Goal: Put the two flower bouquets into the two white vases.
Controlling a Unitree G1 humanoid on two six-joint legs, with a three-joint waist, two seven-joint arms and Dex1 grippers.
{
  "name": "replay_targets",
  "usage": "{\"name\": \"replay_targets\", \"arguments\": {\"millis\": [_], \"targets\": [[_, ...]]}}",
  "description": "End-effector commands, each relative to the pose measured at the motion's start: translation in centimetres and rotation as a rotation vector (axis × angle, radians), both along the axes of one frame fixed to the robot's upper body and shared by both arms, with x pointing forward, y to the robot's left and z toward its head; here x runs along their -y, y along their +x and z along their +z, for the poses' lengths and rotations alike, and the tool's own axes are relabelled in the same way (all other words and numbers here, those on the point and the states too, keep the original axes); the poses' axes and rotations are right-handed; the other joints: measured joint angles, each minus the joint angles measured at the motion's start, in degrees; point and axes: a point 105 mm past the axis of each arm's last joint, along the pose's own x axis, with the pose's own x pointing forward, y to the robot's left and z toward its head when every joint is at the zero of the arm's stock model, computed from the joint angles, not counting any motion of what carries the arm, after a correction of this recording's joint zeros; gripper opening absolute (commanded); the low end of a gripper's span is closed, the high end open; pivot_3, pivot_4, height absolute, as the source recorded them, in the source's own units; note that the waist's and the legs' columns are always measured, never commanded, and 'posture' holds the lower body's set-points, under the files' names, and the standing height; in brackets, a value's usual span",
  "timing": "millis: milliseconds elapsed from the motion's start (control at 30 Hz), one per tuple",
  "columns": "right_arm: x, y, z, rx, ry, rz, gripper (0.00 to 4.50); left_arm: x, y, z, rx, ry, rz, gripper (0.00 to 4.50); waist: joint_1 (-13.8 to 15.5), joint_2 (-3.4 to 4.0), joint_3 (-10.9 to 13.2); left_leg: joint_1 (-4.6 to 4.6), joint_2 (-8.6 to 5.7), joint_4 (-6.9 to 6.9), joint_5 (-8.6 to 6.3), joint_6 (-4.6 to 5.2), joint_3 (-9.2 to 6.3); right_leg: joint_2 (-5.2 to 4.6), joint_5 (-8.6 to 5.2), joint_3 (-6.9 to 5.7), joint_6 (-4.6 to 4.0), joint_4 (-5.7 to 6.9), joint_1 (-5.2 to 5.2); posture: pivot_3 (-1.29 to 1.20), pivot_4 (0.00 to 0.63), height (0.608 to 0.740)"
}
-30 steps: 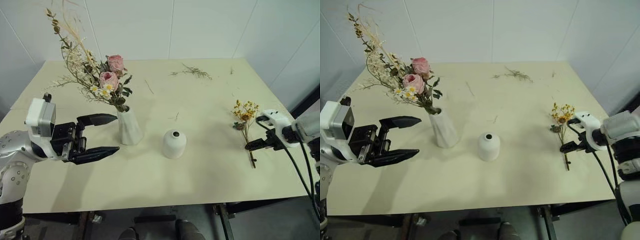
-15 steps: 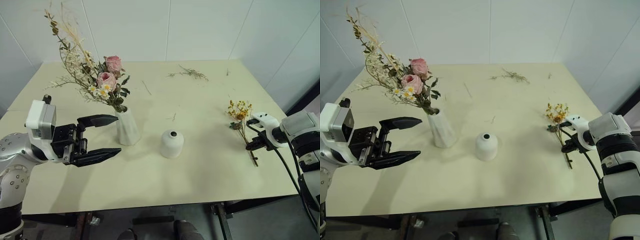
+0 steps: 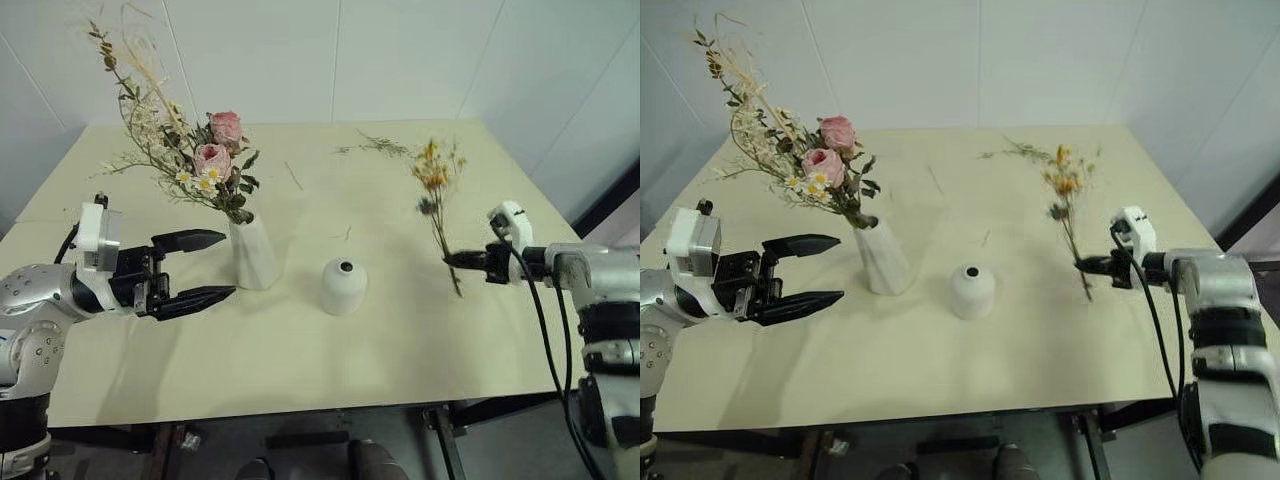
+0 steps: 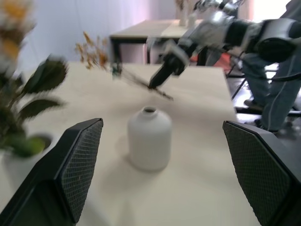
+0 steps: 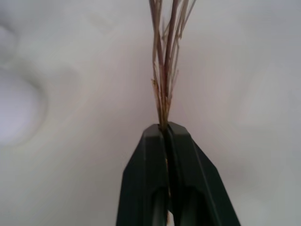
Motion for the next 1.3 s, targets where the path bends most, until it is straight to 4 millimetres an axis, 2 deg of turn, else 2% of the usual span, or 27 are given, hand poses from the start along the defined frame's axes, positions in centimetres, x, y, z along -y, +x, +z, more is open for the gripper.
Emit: {"name": "replay_targets", "arguments": {"millis": [33,233,333,467,600,833,1300], "targets": [[-0.9,-2.2,4.2,0.257,0.110,0.012,0.04,-0.2,0.4,0.1,0.026,0.063,0.023,4.36,0.2,0.01,0.0,-0.04,0.00,0.00,0.00,0.00,-0.01,0.00,0.00,-0.01,0.00,-0.02,0.00,0.00,0.150,0.740],[-4.9,-5.5,5.7,0.464,0.233,0.129,0.04,-0.9,1.4,-0.4,0.015,0.130,0.080,4.36,0.3,0.01,0.0,-0.04,-0.01,0.02,-0.01,-0.02,-0.06,0.00,0.00,-0.03,-0.01,0.02,-0.01,0.00,0.150,0.740],[-6.3,-5.9,5.9,0.495,0.254,0.157,0.04,-1.0,1.9,-0.4,0.014,0.141,0.104,4.36,0.3,0.01,0.0,-0.04,-0.02,0.03,0.00,-0.03,-0.04,-0.02,0.01,-0.01,-0.01,0.01,0.00,0.00,0.150,0.740],[-9.0,-6.4,6.0,0.589,0.270,0.228,0.04,0.1,2.4,-0.5,0.010,0.146,0.118,4.36,0.1,0.01,0.0,0.02,-0.01,0.03,0.00,-0.03,-0.05,0.00,0.01,-0.01,-0.02,0.11,0.00,0.00,0.150,0.740],[-11.4,-6.4,4.5,0.609,0.269,0.278,0.04,0.6,2.6,-0.1,0.029,0.134,0.119,4.36,0.0,0.02,0.0,0.06,-0.01,0.03,0.00,-0.03,-0.05,0.00,0.00,-0.01,-0.04,0.17,-0.02,0.00,0.150,0.740],[-12.6,-6.0,3.2,0.608,0.272,0.302,0.04,0.7,2.6,-0.1,0.035,0.137,0.122,4.36,0.2,0.01,0.0,0.05,-0.01,0.03,0.01,-0.04,-0.05,-0.01,0.00,-0.01,-0.04,0.17,-0.02,0.00,0.150,0.740],[-12.1,-5.2,0.4,0.542,0.265,0.275,0.04,1.0,2.3,0.2,0.046,0.126,0.113,4.36,0.1,0.02,0.0,0.08,-0.01,0.03,0.01,-0.04,-0.05,0.00,-0.01,-0.01,-0.06,0.21,-0.01,0.00,0.150,0.740]]}}
